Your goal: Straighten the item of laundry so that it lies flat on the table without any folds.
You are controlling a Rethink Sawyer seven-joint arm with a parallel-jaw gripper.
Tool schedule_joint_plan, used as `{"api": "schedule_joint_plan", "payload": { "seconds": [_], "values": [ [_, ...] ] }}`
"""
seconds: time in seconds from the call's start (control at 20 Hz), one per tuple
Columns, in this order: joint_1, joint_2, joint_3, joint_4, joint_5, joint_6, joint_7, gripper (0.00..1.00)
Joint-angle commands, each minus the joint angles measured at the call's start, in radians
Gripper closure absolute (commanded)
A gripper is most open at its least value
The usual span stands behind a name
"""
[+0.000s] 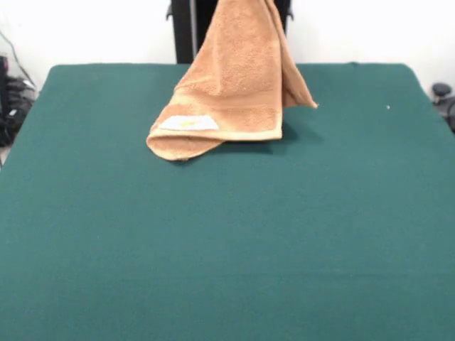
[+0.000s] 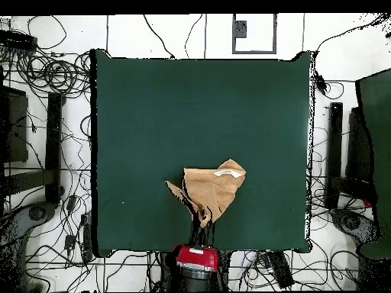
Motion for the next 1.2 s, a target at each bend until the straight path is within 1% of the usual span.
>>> {"api": "schedule_joint_plan", "payload": {
  "seconds": [0.05,0.15,0.3,0.4,0.7,0.85,1.0,1.2],
  "values": [
    [-0.185,-0.16,0.214,0.142,0.086,0.307,0.423,1.0],
    [-0.184,-0.079,0.197,0.127,0.081,0.228,0.444,1.0],
    [-0.188,0.084,0.175,0.093,0.086,0.071,0.475,1.0],
    [-0.194,0.169,0.167,0.072,0.091,-0.002,0.484,1.0],
    [-0.207,0.365,0.147,0.028,0.103,-0.182,0.504,1.0],
    [-0.219,0.447,0.146,0.003,0.113,-0.259,0.509,1.0],
    [-0.239,0.54,0.147,-0.027,0.127,-0.324,0.508,1.0],
    [-0.268,0.641,0.152,-0.078,0.127,-0.362,0.483,1.0]
  ]
}}
